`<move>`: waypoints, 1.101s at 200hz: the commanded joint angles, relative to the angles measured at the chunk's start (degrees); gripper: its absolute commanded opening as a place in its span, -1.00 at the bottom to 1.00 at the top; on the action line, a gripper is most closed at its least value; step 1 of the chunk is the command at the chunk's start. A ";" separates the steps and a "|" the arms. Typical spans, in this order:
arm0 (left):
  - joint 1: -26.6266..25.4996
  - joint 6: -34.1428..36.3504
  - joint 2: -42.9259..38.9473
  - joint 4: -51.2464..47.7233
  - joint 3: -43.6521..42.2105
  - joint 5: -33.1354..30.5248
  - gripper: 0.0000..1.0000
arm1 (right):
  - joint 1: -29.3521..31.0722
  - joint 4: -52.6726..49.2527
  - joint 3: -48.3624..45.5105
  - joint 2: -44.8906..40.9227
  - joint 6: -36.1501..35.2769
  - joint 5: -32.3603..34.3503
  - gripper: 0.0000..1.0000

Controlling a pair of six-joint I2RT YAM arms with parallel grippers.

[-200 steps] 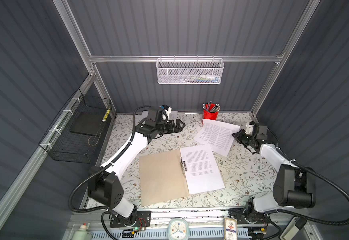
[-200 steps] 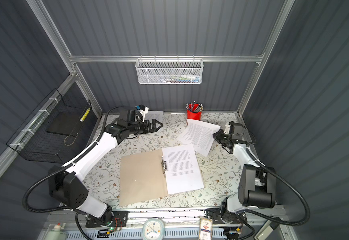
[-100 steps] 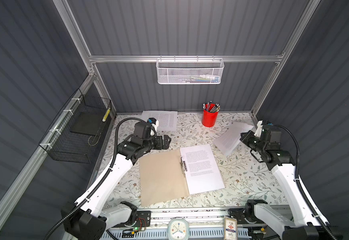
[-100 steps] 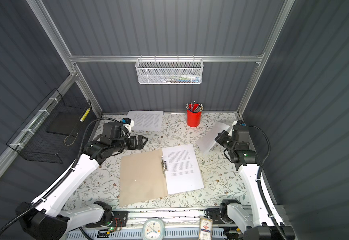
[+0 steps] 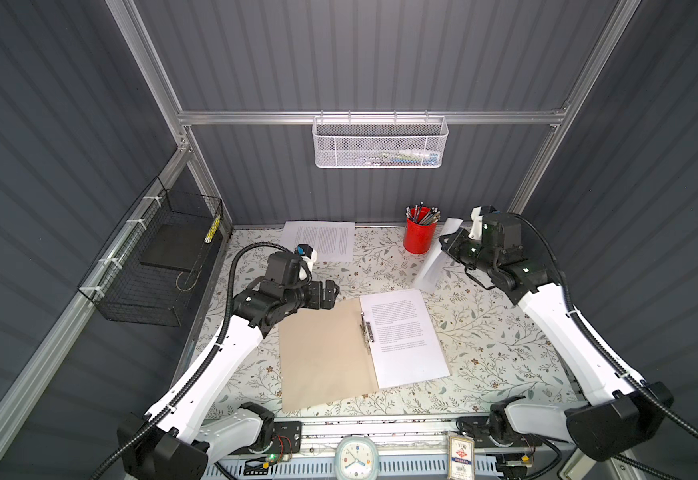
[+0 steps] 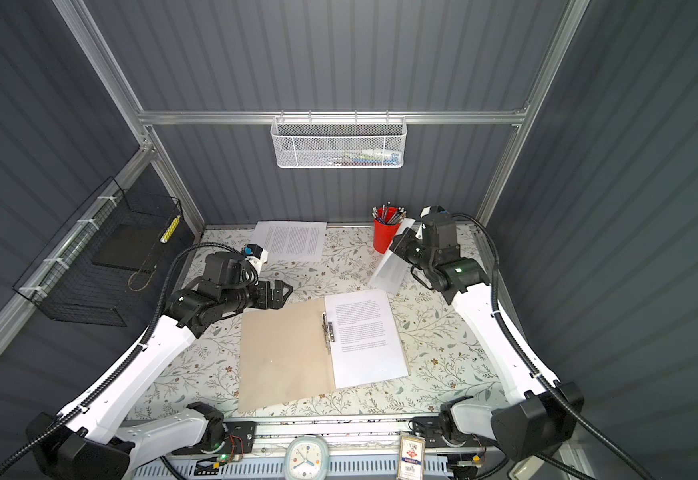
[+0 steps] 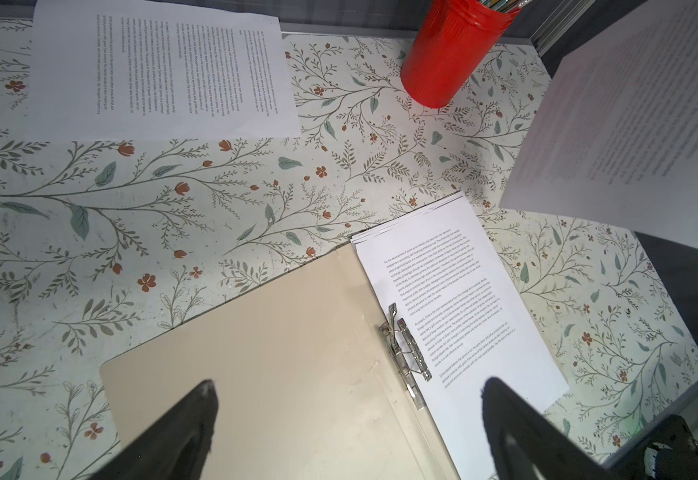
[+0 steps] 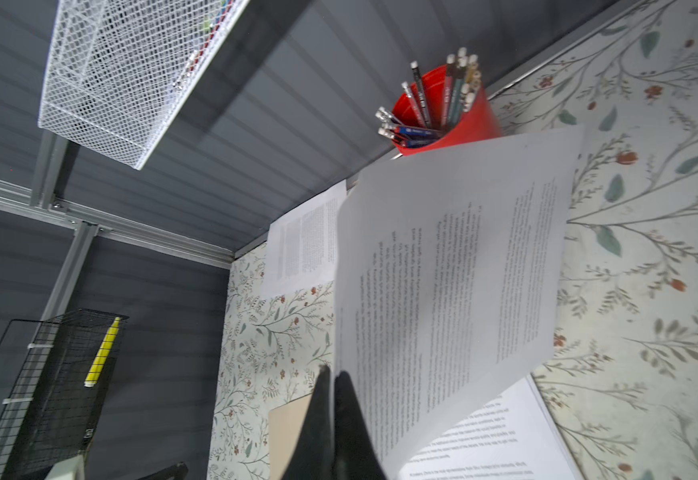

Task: Put the files into the folder
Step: 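Carry the sheet toward the robot and lay it onto the folder stack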

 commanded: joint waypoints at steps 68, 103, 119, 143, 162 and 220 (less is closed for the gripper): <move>0.44 1.25 -2.13 -0.22 -1.17 2.97 0.99 | -1.30 2.55 -13.49 -8.42 4.69 6.67 -1.00; 0.38 0.72 -2.28 0.31 -1.42 4.62 0.99 | -3.72 6.65 -31.89 -14.77 6.63 10.88 -1.00; 0.45 0.51 -2.24 0.67 -1.48 5.73 1.00 | -1.89 10.83 -39.52 -15.03 9.46 12.30 -1.00; 0.38 0.14 -2.06 0.87 -1.59 6.71 0.99 | 3.37 14.84 -46.26 -13.20 15.78 15.58 -1.00; 0.37 -0.13 -2.05 0.83 -1.66 6.86 0.99 | 7.13 16.20 -49.72 -13.58 19.94 19.72 -1.00; 0.29 -1.03 -2.30 0.16 -2.92 7.74 0.99 | 12.76 13.29 -53.63 -15.91 26.48 22.66 -1.00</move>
